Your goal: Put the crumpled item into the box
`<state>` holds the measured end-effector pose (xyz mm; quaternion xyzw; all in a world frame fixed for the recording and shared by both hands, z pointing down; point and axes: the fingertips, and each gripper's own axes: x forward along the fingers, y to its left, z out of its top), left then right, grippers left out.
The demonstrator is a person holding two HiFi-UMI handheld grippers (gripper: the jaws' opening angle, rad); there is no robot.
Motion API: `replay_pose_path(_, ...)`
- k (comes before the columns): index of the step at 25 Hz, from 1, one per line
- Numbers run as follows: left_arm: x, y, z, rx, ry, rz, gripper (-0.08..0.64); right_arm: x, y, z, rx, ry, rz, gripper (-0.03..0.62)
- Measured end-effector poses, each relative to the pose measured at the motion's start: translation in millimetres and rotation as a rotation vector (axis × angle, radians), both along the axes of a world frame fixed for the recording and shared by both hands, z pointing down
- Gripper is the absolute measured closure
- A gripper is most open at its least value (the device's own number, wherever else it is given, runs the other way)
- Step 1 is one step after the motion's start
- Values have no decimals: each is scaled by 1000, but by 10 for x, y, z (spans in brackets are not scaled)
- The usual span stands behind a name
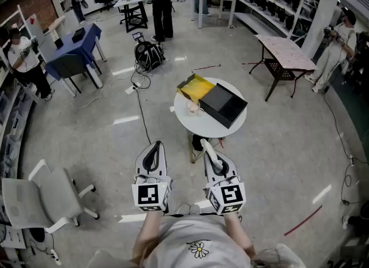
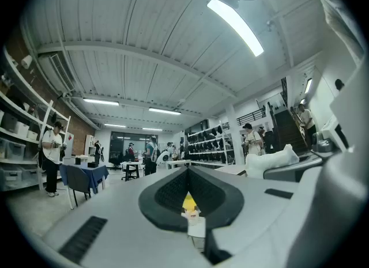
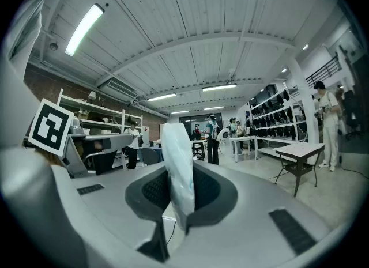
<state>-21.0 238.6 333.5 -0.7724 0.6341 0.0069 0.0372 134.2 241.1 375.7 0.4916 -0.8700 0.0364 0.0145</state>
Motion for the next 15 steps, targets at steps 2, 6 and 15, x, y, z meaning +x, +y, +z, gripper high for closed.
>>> replay_pose_path(2,22,-10,-24,6,2,-2,560,17,-2,-36,11,-1,-3,546)
replay_pose_path(6,48,-31,-65,17,-7,-3,560,42,-21,-65,20,-5,-4,546)
replay_pose_path(15,81,-18,-7,6,-20,-13,560,113,-1,-15,6,-68,-5,546)
